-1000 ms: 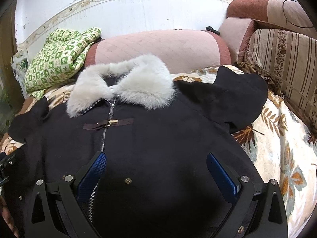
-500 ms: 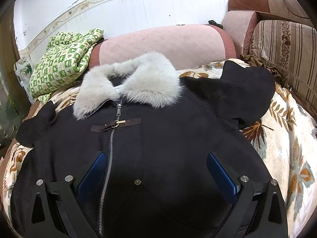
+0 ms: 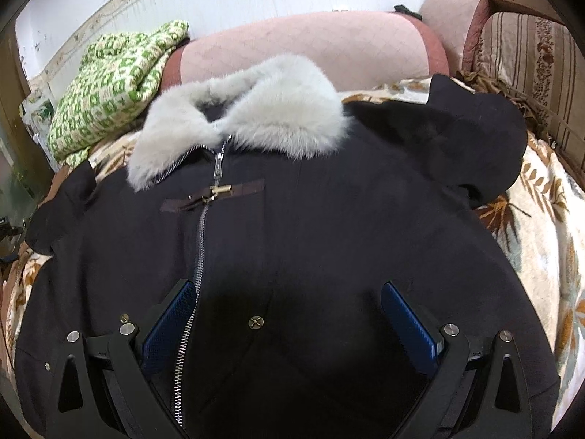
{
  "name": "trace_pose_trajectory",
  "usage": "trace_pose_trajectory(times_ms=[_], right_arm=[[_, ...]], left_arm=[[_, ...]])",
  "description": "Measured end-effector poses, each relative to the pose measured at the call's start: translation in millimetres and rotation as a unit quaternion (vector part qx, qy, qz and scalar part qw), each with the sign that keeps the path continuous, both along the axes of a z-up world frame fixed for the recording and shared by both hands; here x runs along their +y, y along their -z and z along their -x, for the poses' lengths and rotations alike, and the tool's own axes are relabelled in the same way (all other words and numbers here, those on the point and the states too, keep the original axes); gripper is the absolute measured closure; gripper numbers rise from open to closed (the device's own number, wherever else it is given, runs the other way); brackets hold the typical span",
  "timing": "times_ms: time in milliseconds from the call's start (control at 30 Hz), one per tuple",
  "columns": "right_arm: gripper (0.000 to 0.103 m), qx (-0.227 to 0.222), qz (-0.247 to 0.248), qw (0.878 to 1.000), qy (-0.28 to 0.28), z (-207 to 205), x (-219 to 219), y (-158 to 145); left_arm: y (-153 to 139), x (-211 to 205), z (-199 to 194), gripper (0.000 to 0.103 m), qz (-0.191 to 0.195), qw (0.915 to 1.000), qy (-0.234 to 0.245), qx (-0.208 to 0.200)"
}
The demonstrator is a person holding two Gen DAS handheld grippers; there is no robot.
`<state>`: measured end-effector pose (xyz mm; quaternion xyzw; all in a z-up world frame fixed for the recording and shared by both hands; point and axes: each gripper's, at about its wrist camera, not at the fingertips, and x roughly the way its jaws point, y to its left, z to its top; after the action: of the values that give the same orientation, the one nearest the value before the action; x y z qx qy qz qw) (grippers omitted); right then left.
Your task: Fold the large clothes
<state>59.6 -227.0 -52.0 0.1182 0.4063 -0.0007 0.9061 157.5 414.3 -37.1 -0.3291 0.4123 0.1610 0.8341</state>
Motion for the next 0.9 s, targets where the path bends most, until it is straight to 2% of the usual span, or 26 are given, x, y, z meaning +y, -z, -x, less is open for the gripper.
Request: trace_pose_trajectory(times_ms=[100, 200, 300, 367, 400, 433, 467, 533, 633, 767, 900], right_arm=[[0.001, 0.011, 0.000, 1.000, -0.004, -4, 1, 6], [0.001, 0.020, 0.004, 1.000, -0.006, -7, 3, 11], [0.001, 0.023, 0.014, 1.000, -0.012, -10, 6, 15], [0.001, 0.029, 0.020, 0.999, -0.017, -13, 8, 18], [0.001, 0.032, 0.024, 0.999, -0.019, -15, 10, 20], [0.001, 0.036, 0.028, 0.999, -0.021, -17, 11, 21], [0.001, 0.038, 0.031, 0.999, -0.023, -18, 12, 22], [0.001, 0.040, 0.036, 0.998, -0.025, -19, 13, 22], [0.001, 0.038, 0.034, 0.998, -0.026, -18, 12, 21], [0.001, 0.021, 0.010, 0.999, -0.027, -13, 6, 12], [0.001, -0.008, -0.038, 0.999, -0.012, -6, -9, -7]], left_arm=[[16, 15, -17, 0.031, 0.053, 0.9984, 0.006, -0.017], [23, 15, -35, 0.031, 0.064, 0.9976, 0.018, -0.017], [28, 20, -48, 0.031, 0.072, 0.9971, 0.007, -0.025], [30, 24, -59, 0.050, 0.065, 0.9977, -0.006, -0.016], [32, 26, -62, 0.072, 0.055, 0.9983, -0.019, 0.003], [32, 27, -63, 0.081, 0.056, 0.9980, -0.026, 0.016], [30, 26, -63, 0.084, 0.056, 0.9977, -0.031, 0.021], [10, 15, -60, 0.093, 0.023, 0.9991, -0.030, 0.021], [-28, -11, -51, 0.094, -0.027, 0.9995, -0.012, 0.008], [-86, -61, -35, 0.095, -0.037, 0.9977, 0.039, -0.040], [-133, -145, -18, 0.095, -0.039, 0.9876, 0.123, -0.090]])
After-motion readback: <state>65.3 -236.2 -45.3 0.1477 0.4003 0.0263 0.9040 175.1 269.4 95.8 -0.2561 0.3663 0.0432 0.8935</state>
